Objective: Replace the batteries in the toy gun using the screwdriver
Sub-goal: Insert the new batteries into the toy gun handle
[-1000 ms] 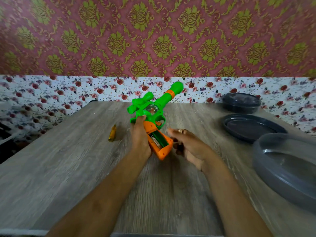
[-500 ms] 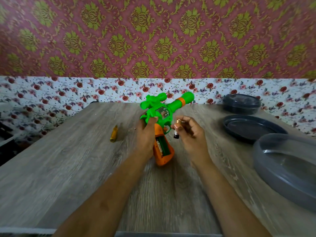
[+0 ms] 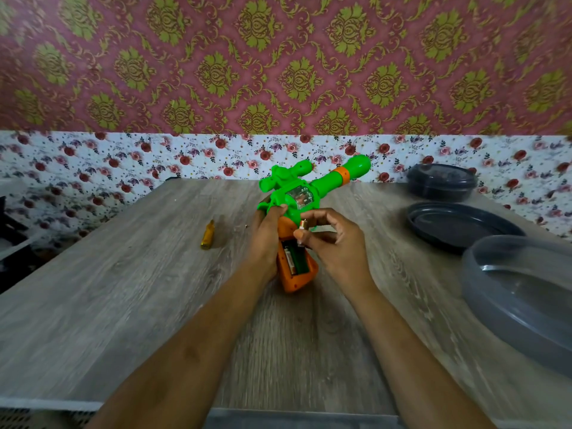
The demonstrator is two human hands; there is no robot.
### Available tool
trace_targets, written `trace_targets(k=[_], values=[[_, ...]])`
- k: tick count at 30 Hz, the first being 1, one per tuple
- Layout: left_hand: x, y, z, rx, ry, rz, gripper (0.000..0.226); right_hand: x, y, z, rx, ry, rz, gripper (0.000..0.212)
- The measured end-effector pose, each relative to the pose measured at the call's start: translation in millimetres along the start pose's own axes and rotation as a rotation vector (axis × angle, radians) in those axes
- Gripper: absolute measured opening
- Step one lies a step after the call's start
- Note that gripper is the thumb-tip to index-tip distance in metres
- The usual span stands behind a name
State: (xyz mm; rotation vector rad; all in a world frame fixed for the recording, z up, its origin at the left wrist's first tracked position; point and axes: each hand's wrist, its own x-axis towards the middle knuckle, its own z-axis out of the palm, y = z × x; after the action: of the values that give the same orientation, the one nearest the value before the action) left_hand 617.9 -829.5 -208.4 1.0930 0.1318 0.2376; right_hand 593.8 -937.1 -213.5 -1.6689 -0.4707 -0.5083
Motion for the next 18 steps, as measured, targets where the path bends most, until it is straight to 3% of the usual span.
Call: trace_targets(k=[3,12,18], values=[[0,2,0,-0.039,0.023,0.045,0.032,-4,1,3,-0.125,-0.056,-0.040,0.026],[-5,10,1,-0.103,0.052,0.087,0.014,-3,7,1,-0.377,-0.059,-0.116,0.019],[-8,8,3,-0.054,0.048,0.083,0.012,-3,7,2,-0.333,-0.034,-0.080,0.012]])
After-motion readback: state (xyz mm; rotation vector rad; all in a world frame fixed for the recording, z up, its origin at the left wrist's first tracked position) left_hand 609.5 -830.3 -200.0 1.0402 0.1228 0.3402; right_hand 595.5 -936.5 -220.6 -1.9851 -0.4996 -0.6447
